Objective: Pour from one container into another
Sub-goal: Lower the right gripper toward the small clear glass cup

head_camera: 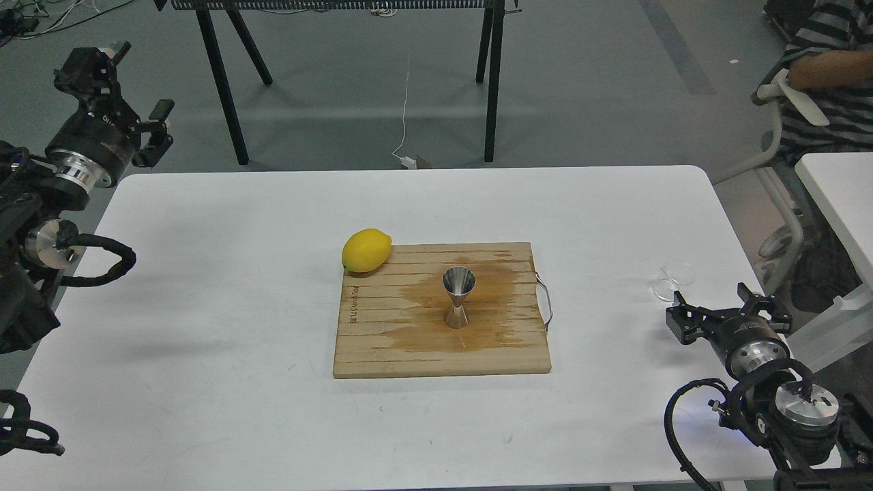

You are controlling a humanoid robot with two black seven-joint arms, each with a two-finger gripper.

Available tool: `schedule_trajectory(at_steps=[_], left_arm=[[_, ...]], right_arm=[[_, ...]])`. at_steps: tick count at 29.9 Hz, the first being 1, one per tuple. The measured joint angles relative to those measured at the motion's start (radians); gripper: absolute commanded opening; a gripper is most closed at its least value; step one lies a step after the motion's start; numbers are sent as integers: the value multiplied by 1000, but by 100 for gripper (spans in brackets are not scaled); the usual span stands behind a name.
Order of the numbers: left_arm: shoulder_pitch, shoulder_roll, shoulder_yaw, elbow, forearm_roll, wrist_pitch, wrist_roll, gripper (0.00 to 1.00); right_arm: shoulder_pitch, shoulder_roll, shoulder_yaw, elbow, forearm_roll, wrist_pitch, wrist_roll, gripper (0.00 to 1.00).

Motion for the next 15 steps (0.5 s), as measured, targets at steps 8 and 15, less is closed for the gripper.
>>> schedule_trajectory(at_steps=[8, 15], left_arm=[[-9, 0, 0, 0, 0, 0, 0, 99], [-9, 0, 0, 0, 0, 0, 0, 99]], right_arm=[[81, 27, -15, -114, 0, 15, -5, 99], [128, 49, -28, -186, -2, 33, -6, 98]])
